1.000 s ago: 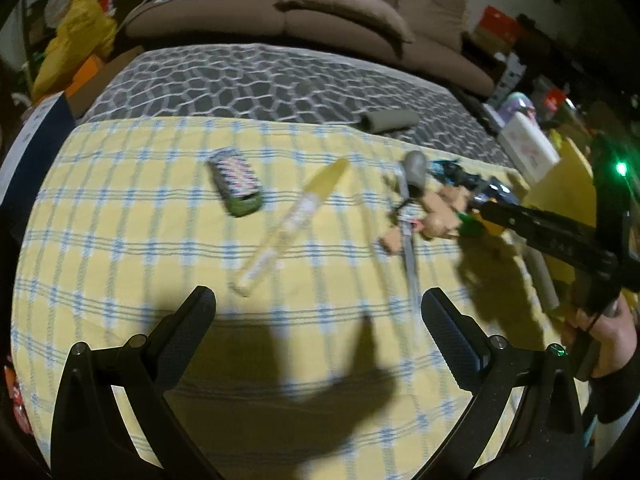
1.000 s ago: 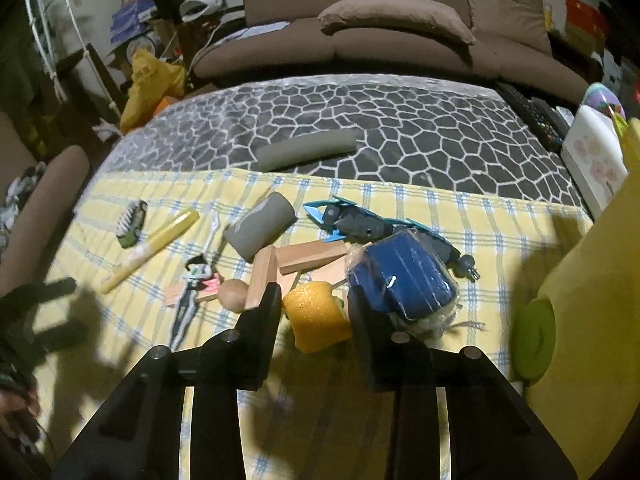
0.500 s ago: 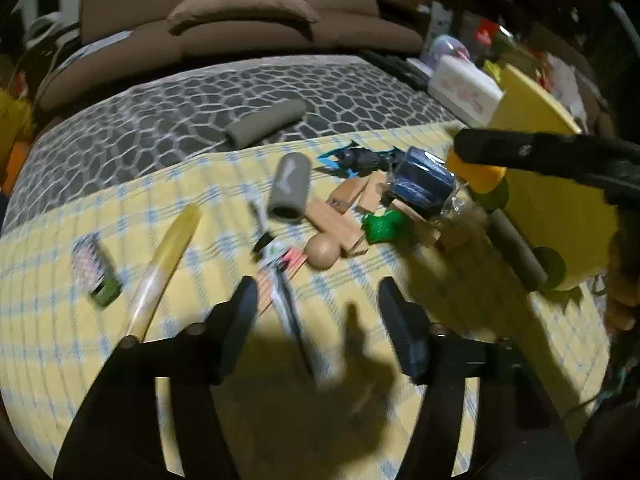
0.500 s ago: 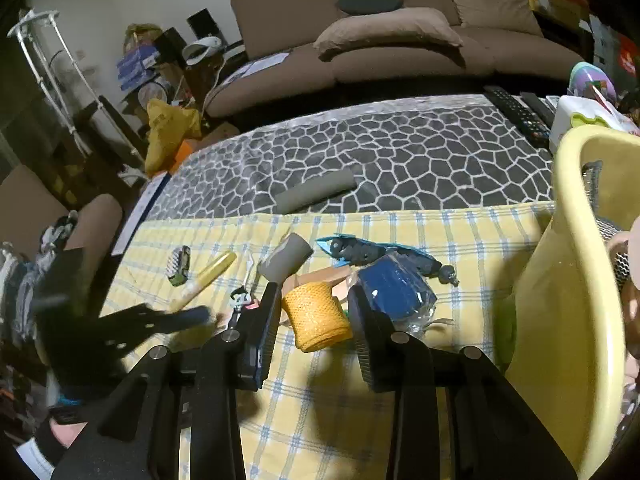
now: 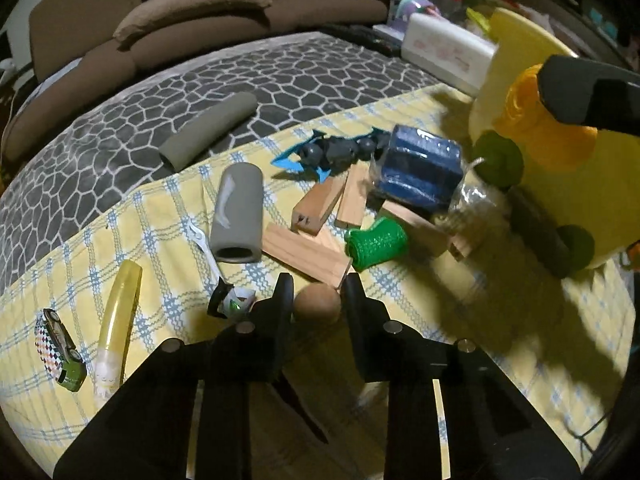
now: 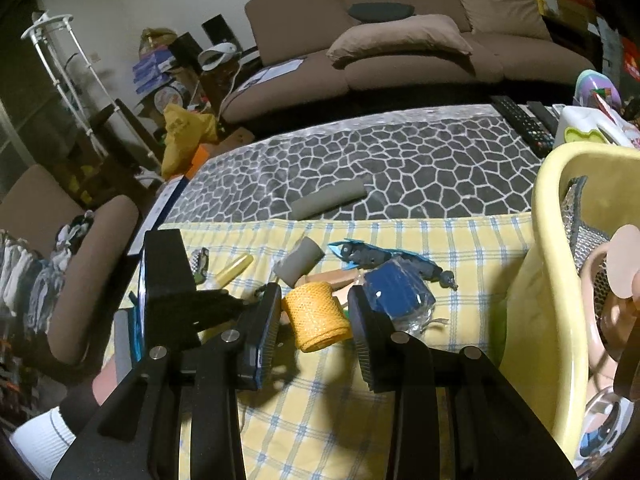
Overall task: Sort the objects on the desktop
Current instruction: 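Grasp the wooden ball with the left gripper while the right gripper grasps the yellow twine spool, then carry the wooden ball and twine spool over the yellow basket and open both grippers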
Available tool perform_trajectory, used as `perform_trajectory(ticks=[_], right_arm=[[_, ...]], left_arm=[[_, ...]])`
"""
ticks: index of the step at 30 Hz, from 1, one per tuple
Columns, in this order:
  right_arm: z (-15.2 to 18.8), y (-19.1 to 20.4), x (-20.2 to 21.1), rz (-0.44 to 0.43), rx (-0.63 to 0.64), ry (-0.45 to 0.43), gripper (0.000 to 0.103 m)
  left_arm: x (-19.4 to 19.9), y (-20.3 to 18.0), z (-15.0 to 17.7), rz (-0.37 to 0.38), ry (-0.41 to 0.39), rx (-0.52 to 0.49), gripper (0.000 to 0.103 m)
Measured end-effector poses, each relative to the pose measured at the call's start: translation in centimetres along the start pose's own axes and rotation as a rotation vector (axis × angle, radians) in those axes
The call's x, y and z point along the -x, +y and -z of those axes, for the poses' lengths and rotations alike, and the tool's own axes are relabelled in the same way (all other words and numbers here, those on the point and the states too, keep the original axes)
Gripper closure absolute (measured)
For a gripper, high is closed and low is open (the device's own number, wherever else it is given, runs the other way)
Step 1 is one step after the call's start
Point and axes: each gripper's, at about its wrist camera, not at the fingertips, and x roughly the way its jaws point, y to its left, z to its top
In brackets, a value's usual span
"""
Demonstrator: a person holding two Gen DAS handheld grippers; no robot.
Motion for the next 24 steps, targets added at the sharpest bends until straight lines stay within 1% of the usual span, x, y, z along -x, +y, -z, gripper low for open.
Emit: perform_trajectory(ticks=[2, 4, 6, 12, 16, 17, 19, 22, 24], right_arm=[[0.0, 0.1, 0.2, -0.003, 0.001, 0.000, 0.068], [-0.1, 0.0, 0.6, -0.005, 0.002, -0.005, 0.068], [-0.2, 0.0, 1.4, -0.010, 0.001, -0.019, 0.068], [-1.2, -0.9, 4.9, -0.017, -0.011, -0.083, 0.068], [-1.9, -3.4, 7.8, -0.001, -0.056, -0.135, 0.068], [-2.3, -4.4, 8.6, 0.016, -0.070, -0.145, 0.068], [-2.9, -6.1, 9.6, 0.052, -0.093, -0.155, 0.068], [-3.7, -8.9, 10.9, 0.072, -0.140, -0.160, 0.068], [-4.4, -10.7, 11.5, 0.119, -0.150, -0.149, 0.068]], left_arm=[[0.0, 0.0, -0.1, 0.005, -0.003, 0.009, 0.081], [0.1, -0.2, 0.0, -0.006, -0.010, 0.012, 0.081], [0.4, -0.2, 0.0, 0.011, -0.013, 0.034, 0.081], [3.7, -0.5, -0.9, 0.047, -0.069, 0.069, 0.081], [6.6, -2.0, -3.3, 0.079, -0.118, 0.046, 0.081], [7.3, -2.5, -4.0, 0.094, -0.130, 0.038, 0.081], [8.4, -4.0, -6.1, 0.124, -0.150, 0.019, 0.081], [9.1, -6.3, -9.0, 0.147, -0.164, -0.020, 0.081], [9.1, -7.6, -11.0, 0.154, -0.168, -0.040, 0.081]])
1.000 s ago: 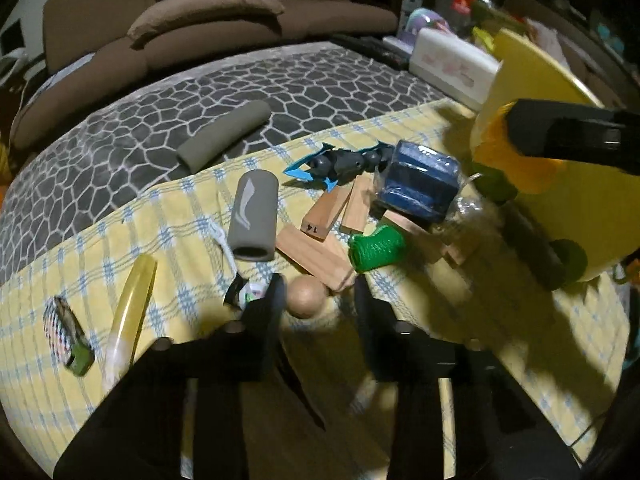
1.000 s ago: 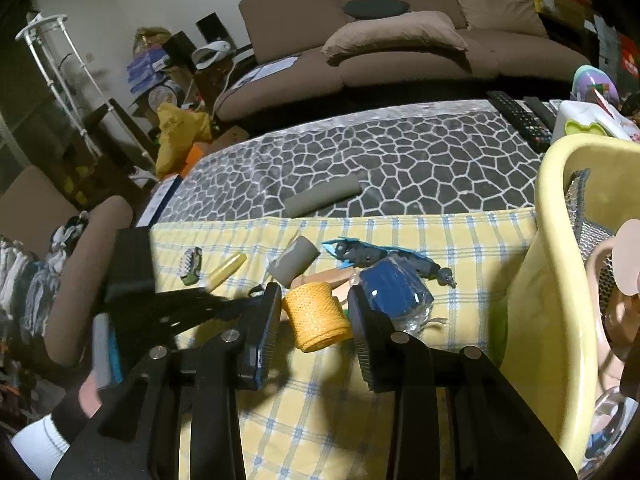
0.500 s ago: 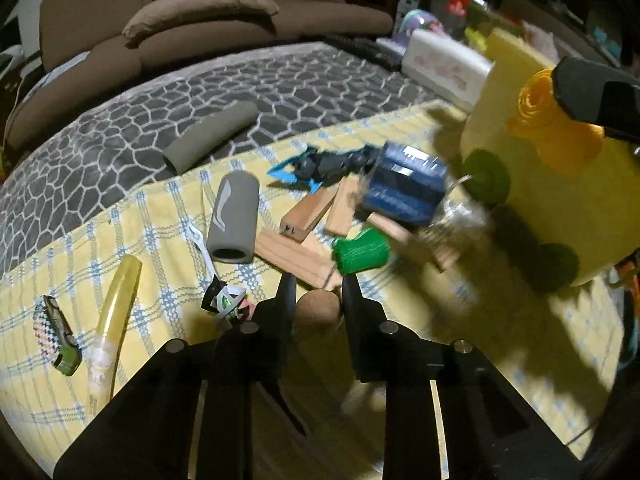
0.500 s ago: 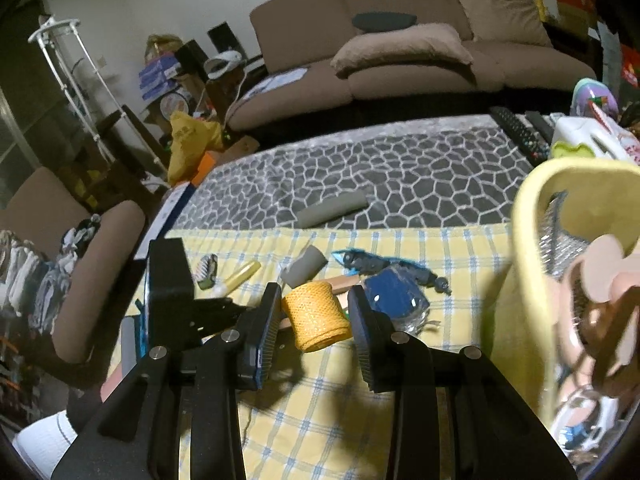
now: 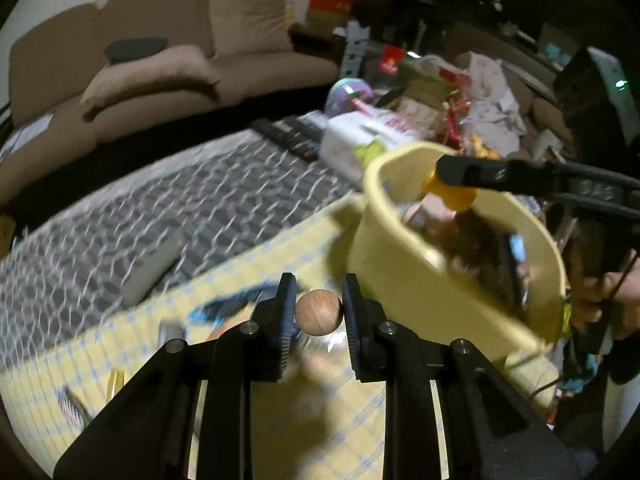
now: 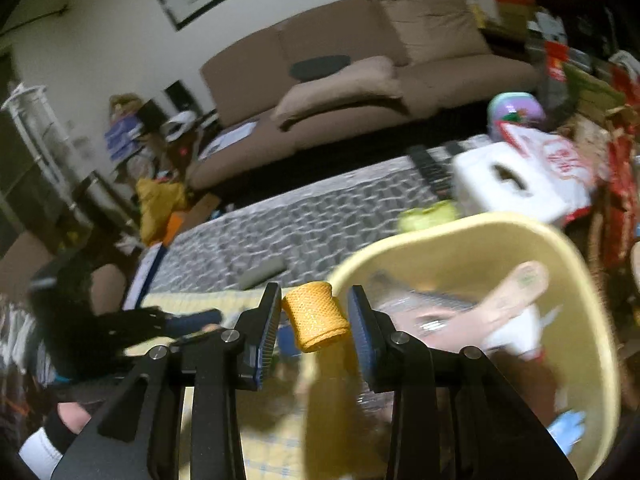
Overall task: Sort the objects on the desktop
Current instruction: 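Carry the wooden ball and twine spool over the yellow basket and open both grippers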
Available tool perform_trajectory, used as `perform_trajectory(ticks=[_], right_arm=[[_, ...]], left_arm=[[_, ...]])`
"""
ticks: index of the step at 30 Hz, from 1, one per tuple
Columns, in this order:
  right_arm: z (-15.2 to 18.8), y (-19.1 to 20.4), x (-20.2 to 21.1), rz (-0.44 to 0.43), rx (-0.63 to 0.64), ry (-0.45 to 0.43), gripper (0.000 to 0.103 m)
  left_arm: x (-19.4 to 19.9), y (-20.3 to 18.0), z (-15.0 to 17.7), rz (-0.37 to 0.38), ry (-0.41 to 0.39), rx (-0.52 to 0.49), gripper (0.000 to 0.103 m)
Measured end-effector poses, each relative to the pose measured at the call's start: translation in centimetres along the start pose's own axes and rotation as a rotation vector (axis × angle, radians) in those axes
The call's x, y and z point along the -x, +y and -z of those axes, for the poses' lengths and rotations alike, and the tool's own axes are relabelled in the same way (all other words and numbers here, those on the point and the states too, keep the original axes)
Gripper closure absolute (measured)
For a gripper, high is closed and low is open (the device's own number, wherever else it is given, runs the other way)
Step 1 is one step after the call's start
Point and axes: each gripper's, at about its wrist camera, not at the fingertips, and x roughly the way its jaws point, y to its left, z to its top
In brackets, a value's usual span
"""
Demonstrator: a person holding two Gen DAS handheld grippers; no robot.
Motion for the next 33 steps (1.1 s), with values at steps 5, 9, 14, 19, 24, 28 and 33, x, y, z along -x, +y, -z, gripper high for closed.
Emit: perform_trajectory(ticks=[5, 9, 14, 19, 24, 28, 33], right_arm=[[-2.4, -3.9, -0.1, 0.007, -0.058, 0.036, 0.068], [-3.1, -5.7, -0.5, -0.014, -0.098, 0.071, 0.068], [-3.5, -8.3, -1.2, 0.005, -0.155, 0.118, 0.068], [-3.4, -9.9, -1.8, 0.011, -0.209, 0.134, 0.066], [-3.4, -10.6, -2.0, -0.011, -0.251, 0.132, 0.059], [-3.3, -10.4, -0.9, -0.020, -0.254, 0.103, 0.053], [-3.0, -9.1, 0.5, -0.004, -0.223, 0.099, 0.050]], left_arm=[[-2.5, -2.2, -4.4, 0.064, 0.002, 0.026, 0.081], [-4.7, -4.1, -6.9, 0.099, 0.014, 0.037, 0.081], [-7.4, -6.6, -9.1, 0.106, 0.049, 0.024, 0.081], [-10.1, -8.0, -9.8, 0.099, 0.080, 0.039, 0.081], [-11.0, -8.2, -9.7, 0.075, 0.084, 0.064, 0.081], [-10.4, -7.5, -9.9, 0.052, 0.074, 0.084, 0.068], [-8.4, -6.9, -9.5, 0.041, 0.057, 0.102, 0.064]])
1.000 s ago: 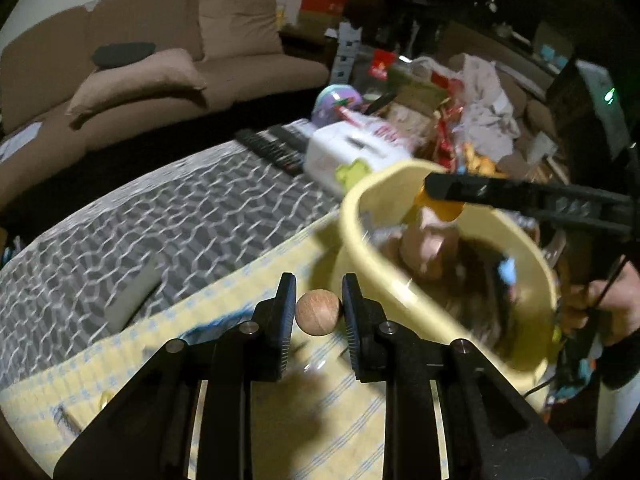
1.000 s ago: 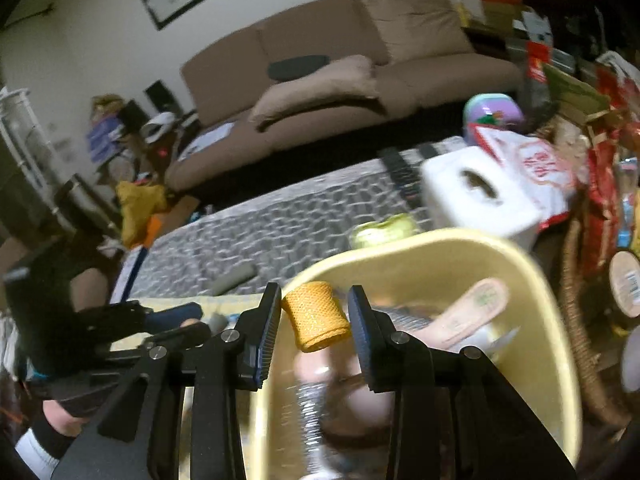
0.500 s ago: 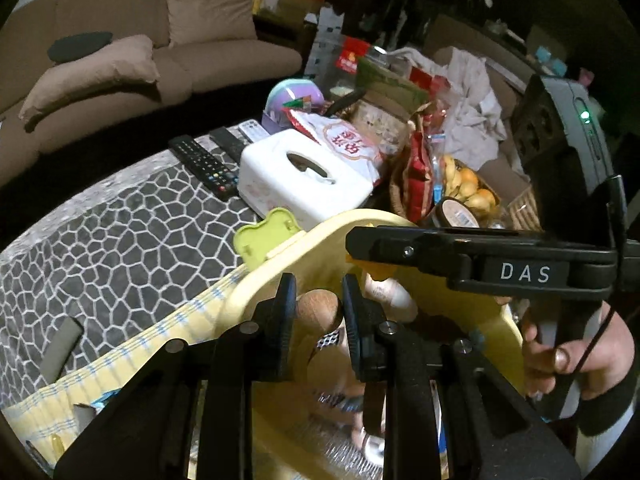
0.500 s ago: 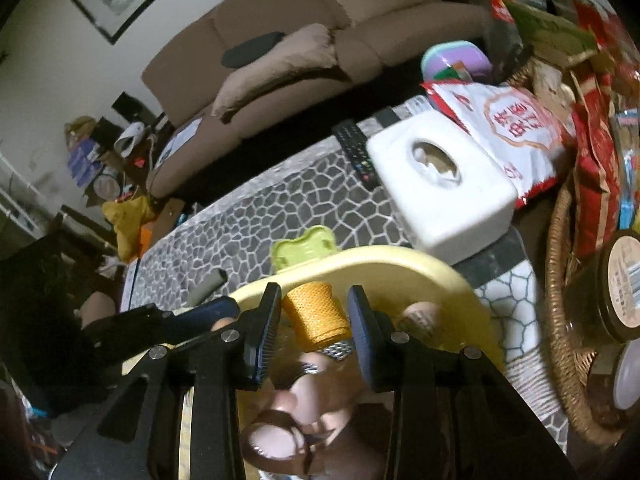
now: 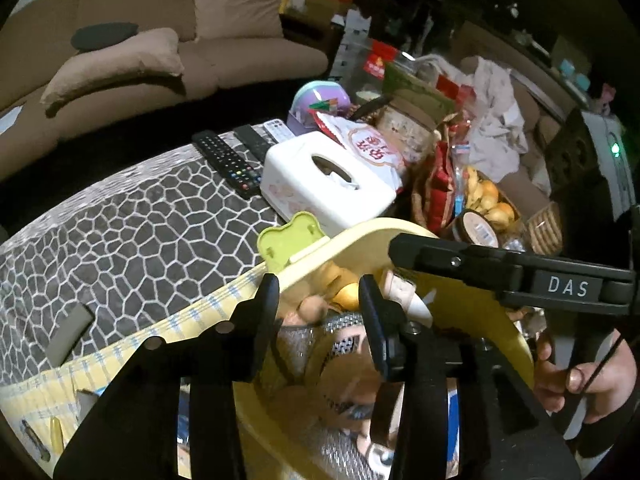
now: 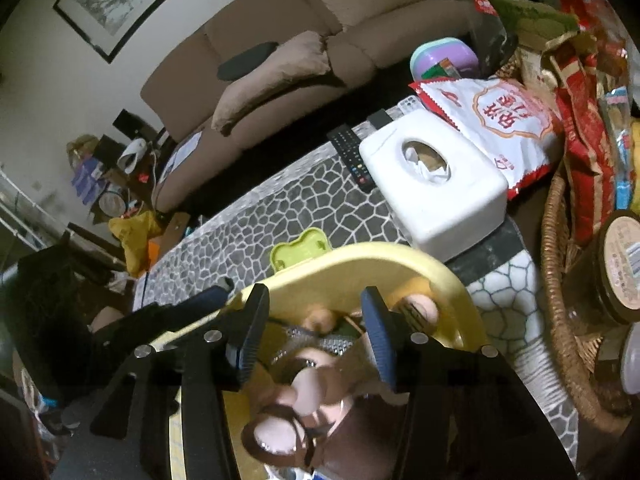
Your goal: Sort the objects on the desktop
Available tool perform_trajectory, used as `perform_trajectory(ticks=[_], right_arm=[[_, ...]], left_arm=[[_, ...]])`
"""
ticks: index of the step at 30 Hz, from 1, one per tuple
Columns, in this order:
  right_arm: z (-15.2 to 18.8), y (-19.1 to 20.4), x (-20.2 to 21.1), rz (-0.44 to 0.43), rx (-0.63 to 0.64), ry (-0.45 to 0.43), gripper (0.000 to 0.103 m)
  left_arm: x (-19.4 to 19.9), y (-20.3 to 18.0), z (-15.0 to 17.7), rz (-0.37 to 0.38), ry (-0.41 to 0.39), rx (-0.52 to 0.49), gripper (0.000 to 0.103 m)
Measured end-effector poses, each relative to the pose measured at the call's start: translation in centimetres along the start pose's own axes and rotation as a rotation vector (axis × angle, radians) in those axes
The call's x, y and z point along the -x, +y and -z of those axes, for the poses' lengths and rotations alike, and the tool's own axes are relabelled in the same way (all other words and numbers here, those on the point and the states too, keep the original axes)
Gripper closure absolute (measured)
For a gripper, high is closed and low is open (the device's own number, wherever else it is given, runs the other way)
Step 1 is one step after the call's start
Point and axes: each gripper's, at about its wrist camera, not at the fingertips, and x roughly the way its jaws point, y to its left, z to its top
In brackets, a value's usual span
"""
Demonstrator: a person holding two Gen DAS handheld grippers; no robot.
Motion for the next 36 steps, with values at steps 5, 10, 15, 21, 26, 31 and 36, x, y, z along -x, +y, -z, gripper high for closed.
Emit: perform_trajectory(ticks=[5, 10, 15, 21, 26, 31, 36], right_arm=[[1.1, 1.3, 0.7, 0.039, 0.030, 0.010, 0.047], [2.6, 2.8, 1.5, 0.066, 0.053, 0.019, 0.044], [3.9, 4.5, 2.7, 0.085, 0.083, 0.018, 0.037], [5.9, 7.0, 4.1, 0.109, 0.133, 0.013, 0.022], [7.5, 8.9, 5.0, 0.143, 0.176, 0.016, 0.018], [8.9, 10.4, 5.9, 0.162, 0.208, 0.008, 0.006], [10.3, 11.9, 6.8, 0.179, 0.242, -0.010, 0.001]], left_arm=[[2.6, 0.5, 1.4, -0.042, 0.001, 0.006, 0.047], [5.8, 0.5, 3.1, -0.083, 0.007, 0.003, 0.038], [9.5, 0.2, 5.1, -0.124, -0.002, -0.007, 0.031], [13.7, 0.6, 7.5, -0.178, -0.017, 0.025, 0.017], [16.4, 1.1, 9.2, -0.206, -0.036, 0.062, 0.013], [18.4, 1.3, 10.7, -0.211, -0.053, 0.088, 0.003], [20.1, 1.6, 11.8, -0.212, -0.067, 0.112, 0.000]])
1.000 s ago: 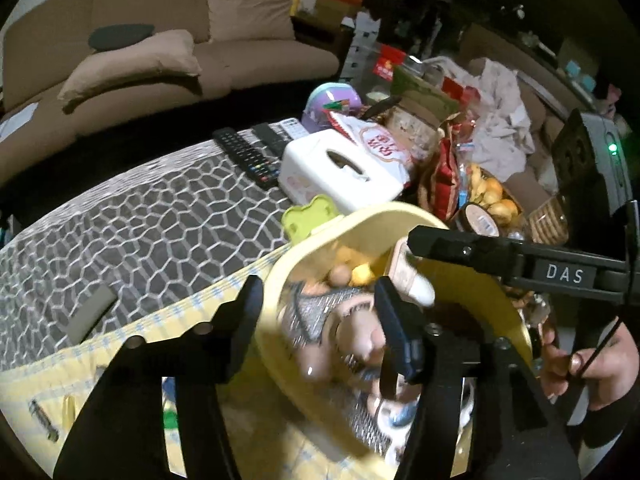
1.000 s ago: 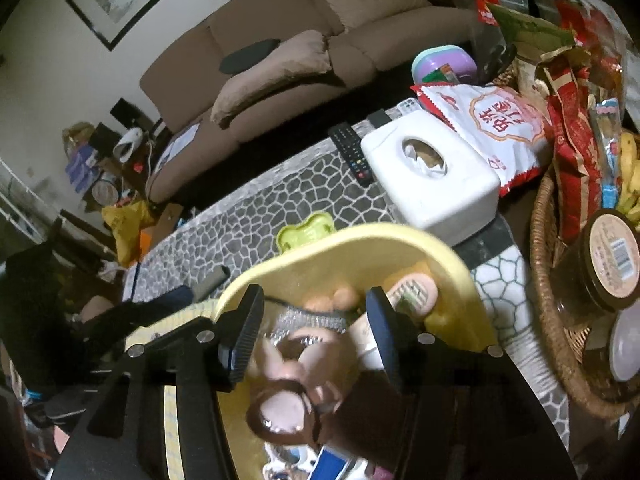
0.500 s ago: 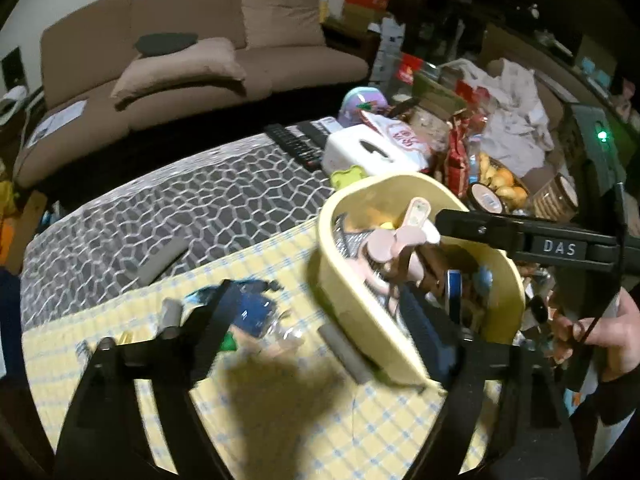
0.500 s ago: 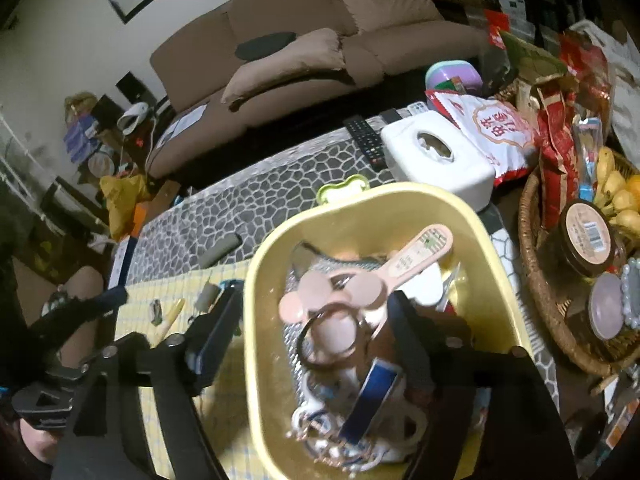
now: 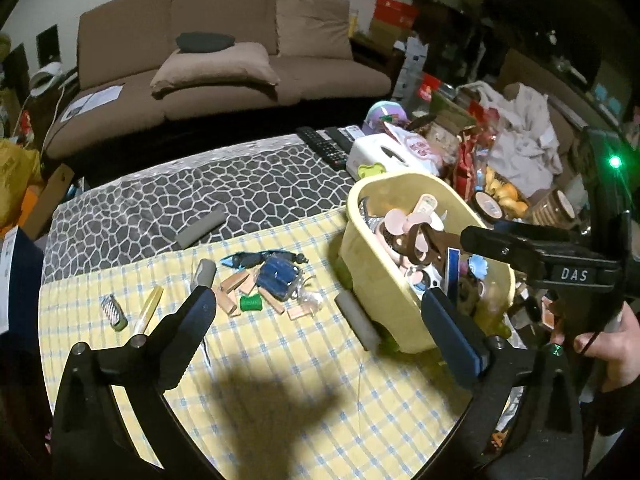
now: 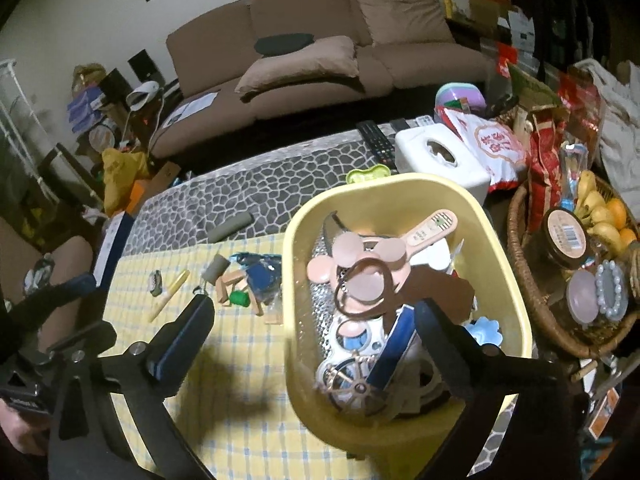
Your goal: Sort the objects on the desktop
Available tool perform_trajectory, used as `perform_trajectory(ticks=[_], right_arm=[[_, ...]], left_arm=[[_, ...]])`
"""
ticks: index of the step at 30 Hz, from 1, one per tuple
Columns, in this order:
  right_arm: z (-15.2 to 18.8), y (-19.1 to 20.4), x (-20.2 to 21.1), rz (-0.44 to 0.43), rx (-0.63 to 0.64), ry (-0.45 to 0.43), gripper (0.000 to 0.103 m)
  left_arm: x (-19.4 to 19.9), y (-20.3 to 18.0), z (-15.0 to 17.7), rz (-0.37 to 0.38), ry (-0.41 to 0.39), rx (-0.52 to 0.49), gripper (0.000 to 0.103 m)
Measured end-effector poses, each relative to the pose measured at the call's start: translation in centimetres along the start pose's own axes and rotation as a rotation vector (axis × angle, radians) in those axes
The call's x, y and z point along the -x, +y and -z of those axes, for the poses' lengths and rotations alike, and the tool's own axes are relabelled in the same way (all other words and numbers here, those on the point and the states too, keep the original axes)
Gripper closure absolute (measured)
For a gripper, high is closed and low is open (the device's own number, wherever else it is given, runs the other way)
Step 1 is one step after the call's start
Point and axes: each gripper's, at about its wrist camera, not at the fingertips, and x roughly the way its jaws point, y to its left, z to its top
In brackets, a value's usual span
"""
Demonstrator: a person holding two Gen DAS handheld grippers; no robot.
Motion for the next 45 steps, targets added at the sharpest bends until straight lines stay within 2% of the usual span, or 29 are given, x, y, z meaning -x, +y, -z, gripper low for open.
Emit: perform_trajectory(ticks=[7, 13, 21, 26, 39, 45], right_arm=[[1.9, 2.8, 0.7, 0.032, 0.068, -0.038, 0.001], [4.0, 4.7, 0.0, 0.008, 0.093, -0.051, 0.001], [6.9, 7.3, -1.3, -0.033, 0.102, -0.054, 0.001], [8.6, 8.9, -2.7, -0.031, 0.113, -0.050, 0.001], [13.4, 11.1, -10.5, -0.011, 0.141, 0.010, 0.001], [15.2, 11.6, -14.3, 0.012, 0.162, 0.057, 0.001]], left_arm=[[1.4, 1.8, 2.3, -0.009, -0.010, 0.071, 0.000], [2.3, 3.9, 4.7, -0.056, -0.030, 0.136, 0.000], [2.9, 6.2, 8.8, -0.119, -0.024, 0.167, 0.000], [2.5, 7.3, 11.2, -0.187, -0.016, 0.172, 0.000], [-2.4, 12.3, 16.7, -0.319, 0.048, 0.243, 0.000], [-5.3, 14.3, 18.8, -0.339, 0.085, 0.283, 0.000]])
